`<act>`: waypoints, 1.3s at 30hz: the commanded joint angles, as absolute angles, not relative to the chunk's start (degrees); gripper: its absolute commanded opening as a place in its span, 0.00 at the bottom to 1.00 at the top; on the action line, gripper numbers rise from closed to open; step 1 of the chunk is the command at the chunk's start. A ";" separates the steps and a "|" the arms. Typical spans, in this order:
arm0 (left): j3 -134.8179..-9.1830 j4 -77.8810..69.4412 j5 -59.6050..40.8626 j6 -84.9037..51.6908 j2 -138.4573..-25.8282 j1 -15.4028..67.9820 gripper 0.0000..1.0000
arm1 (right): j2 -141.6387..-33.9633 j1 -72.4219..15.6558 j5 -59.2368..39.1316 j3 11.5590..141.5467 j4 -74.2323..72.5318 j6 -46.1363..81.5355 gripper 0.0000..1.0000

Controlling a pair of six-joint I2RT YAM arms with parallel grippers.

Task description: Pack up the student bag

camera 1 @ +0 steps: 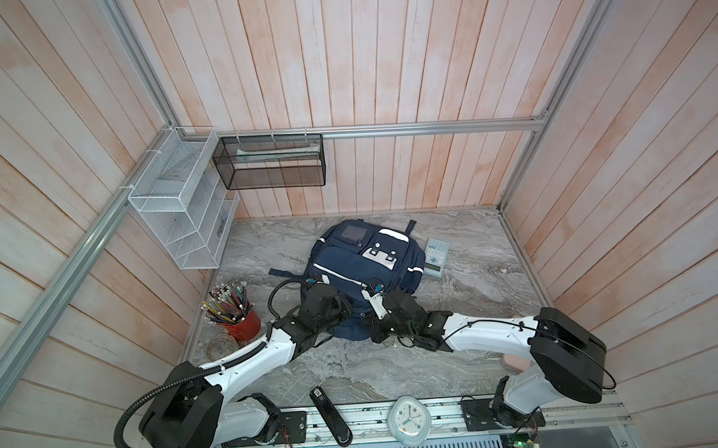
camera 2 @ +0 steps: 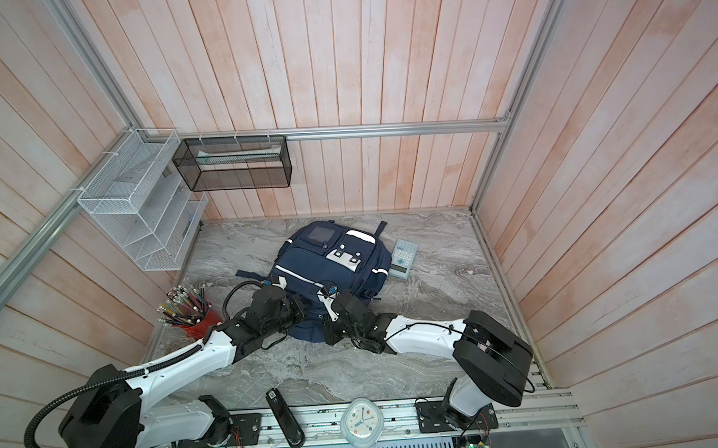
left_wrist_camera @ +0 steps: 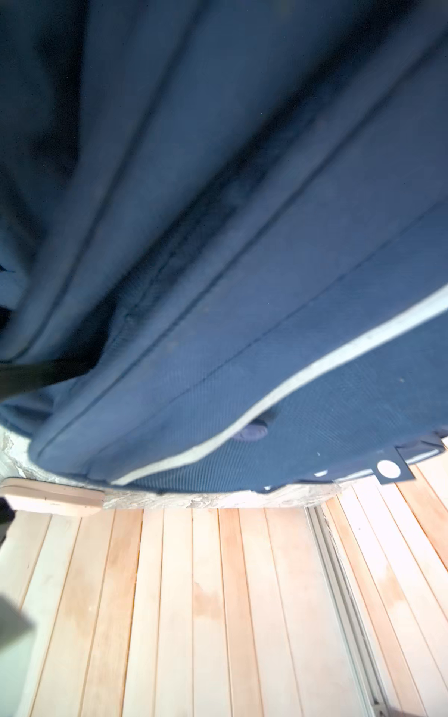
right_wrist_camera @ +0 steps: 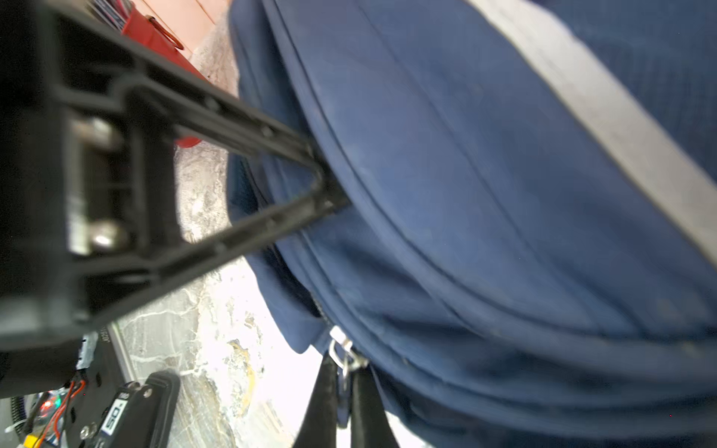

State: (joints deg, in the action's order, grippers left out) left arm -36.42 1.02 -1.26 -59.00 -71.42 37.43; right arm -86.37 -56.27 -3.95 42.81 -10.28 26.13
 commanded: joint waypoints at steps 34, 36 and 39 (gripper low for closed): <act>-54.40 12.61 1.24 -33.49 -73.87 20.32 0.06 | -75.47 -40.12 1.16 34.28 9.19 25.27 0.35; -54.28 12.33 0.50 -32.98 -74.01 20.13 0.17 | -72.87 -40.57 3.85 34.64 10.35 24.68 0.50; -53.97 12.22 -0.93 -32.53 -73.51 20.21 0.42 | -67.75 -41.66 7.18 34.72 9.40 21.18 0.72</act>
